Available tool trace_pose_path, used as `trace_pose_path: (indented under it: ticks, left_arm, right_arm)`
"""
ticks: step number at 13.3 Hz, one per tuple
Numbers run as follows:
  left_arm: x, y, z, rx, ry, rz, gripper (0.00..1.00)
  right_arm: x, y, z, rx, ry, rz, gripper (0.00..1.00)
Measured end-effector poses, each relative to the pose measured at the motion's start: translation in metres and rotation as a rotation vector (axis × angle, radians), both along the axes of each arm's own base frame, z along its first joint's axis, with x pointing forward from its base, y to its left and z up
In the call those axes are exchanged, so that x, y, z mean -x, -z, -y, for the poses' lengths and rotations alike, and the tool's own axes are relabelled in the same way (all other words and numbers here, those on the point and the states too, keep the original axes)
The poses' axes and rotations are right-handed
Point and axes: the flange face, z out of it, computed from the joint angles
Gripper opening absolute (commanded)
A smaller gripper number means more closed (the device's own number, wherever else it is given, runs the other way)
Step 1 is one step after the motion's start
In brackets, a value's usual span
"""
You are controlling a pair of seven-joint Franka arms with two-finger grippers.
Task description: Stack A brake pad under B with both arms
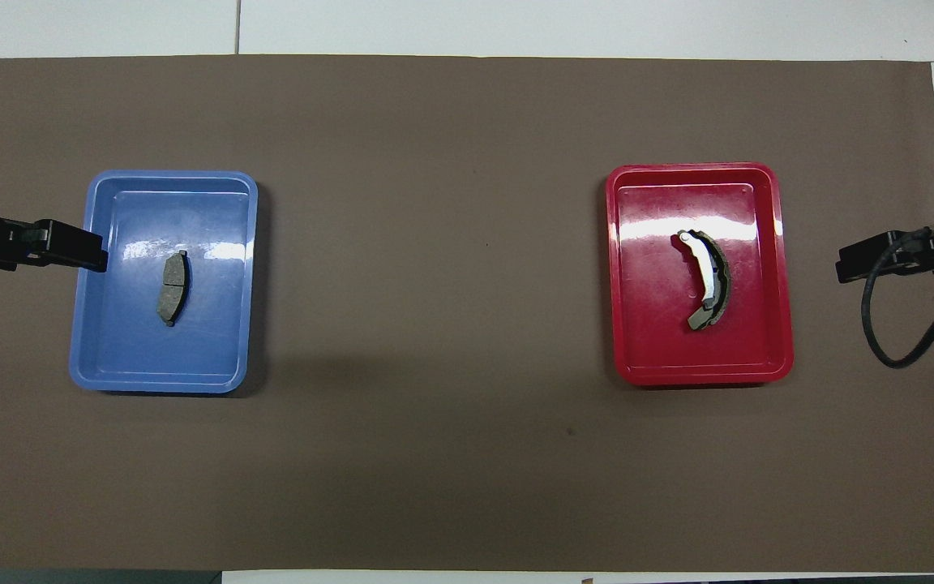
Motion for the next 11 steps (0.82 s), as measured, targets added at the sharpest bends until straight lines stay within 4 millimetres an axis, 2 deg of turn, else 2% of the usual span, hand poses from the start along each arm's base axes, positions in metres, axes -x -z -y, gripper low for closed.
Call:
trace_pose_path:
  ticks: [2,5,8,11]
  left_arm:
    - [-0.003,0.025,-0.006,0.000,-0.010,-0.008,0.99]
    - [-0.008,0.079,-0.018,0.003,-0.012,0.022,0.99]
    - [-0.008,0.139,-0.033,0.005,0.017,0.084,0.99]
    - [0.002,0.204,-0.036,0.002,0.019,0.131,0.98]
  right_arm:
    - [-0.002,0.004,-0.001,-0.006,-0.001,0.008,0.99]
    - [-0.010,0.021,-0.010,-0.022,-0.008,0.013,0.99]
    - [-0.026,0.056,-0.026,-0.038,-0.001,0.002,0.99]
    - [-0.043,0.101,-0.048,-0.042,0.005,-0.006,0.99]
